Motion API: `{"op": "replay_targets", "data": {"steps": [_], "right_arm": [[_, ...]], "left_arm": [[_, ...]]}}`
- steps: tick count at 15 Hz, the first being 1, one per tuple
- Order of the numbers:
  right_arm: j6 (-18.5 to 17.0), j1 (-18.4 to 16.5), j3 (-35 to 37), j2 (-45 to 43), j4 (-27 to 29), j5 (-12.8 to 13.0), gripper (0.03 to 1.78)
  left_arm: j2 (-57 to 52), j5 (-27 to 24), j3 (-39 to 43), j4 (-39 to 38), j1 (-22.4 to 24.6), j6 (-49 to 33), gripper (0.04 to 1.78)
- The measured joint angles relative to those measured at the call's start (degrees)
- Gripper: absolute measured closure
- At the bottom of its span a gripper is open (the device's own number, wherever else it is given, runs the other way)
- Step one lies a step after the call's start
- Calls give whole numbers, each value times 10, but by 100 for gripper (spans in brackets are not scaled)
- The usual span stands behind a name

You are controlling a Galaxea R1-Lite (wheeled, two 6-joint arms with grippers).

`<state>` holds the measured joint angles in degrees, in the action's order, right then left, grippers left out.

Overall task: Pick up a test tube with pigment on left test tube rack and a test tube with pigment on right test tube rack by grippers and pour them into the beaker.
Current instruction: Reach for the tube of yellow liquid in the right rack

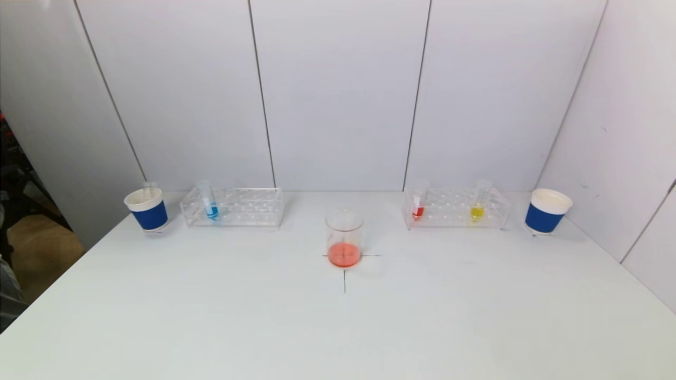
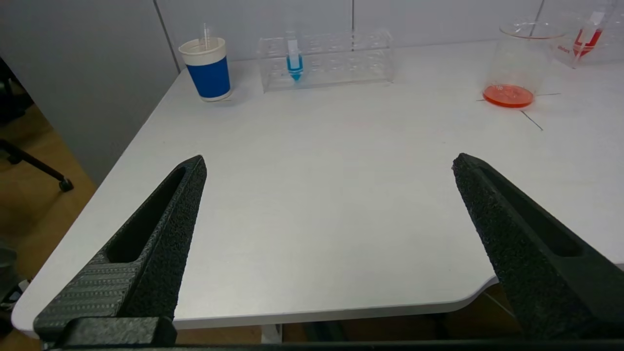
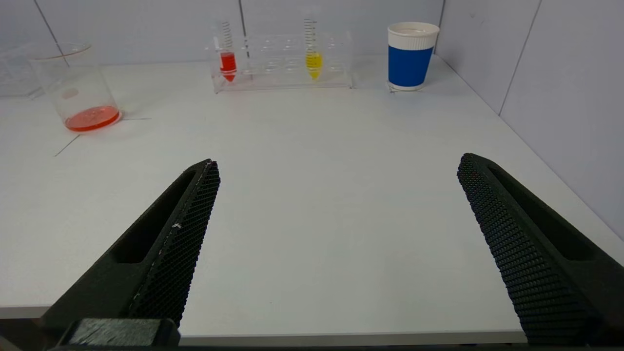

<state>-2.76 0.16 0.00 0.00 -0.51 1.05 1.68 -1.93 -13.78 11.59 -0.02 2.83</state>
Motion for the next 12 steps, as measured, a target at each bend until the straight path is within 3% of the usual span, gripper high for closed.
{"op": "replay_targets", "data": {"steps": [8, 12], "right_arm": [[0, 0, 0, 0, 0, 0, 4], [0, 0, 0, 0, 0, 0, 4]], "left_arm": [[-18, -32, 121, -137, -1, 4, 6], [-18, 19, 136, -148, 0, 2, 6]]}}
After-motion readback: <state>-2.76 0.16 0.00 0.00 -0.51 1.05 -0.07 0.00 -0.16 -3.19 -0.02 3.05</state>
